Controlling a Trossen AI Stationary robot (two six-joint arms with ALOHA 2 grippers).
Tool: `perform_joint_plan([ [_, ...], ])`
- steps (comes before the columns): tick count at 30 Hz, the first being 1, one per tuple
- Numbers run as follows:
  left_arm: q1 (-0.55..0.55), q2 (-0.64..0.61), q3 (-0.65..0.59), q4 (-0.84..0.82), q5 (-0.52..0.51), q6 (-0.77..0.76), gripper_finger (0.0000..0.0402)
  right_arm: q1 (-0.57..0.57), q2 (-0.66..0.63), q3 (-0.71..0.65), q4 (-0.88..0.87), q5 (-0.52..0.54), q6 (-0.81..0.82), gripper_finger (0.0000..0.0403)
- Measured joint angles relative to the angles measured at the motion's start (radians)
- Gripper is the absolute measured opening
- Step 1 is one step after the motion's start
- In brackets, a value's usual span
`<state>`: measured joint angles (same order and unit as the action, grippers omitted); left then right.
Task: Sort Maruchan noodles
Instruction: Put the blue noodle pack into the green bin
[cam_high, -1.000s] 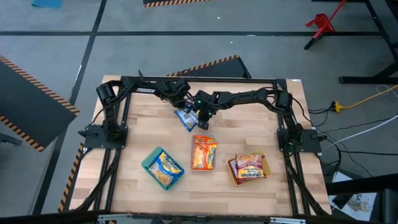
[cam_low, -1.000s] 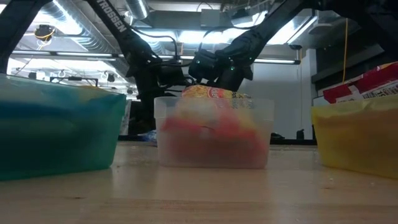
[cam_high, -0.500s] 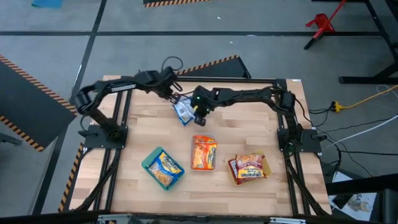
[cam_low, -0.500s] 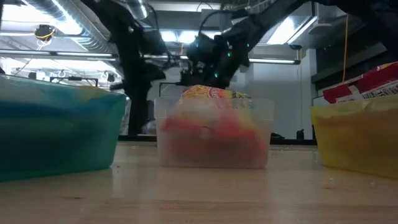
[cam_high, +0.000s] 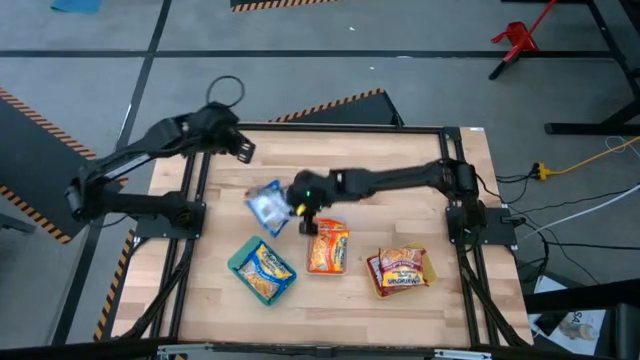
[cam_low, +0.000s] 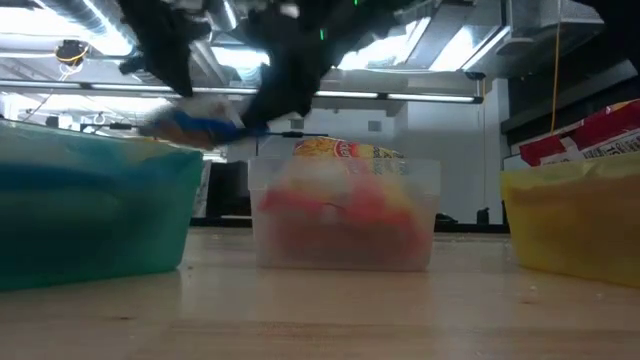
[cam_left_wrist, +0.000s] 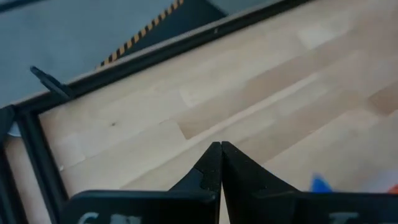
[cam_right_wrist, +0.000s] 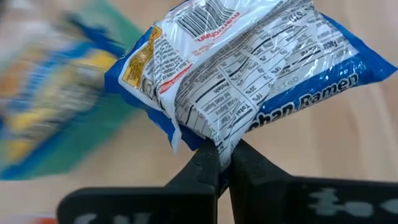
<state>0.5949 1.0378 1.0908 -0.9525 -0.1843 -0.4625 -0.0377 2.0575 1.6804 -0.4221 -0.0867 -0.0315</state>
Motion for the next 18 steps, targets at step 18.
perform_joint_plan([
  [18,0.0,-0.316,0.0,-0.024,-0.05,0.0,0.0,0.309,0.058,0.042,0.136,0.105,0.087,0.0],
])
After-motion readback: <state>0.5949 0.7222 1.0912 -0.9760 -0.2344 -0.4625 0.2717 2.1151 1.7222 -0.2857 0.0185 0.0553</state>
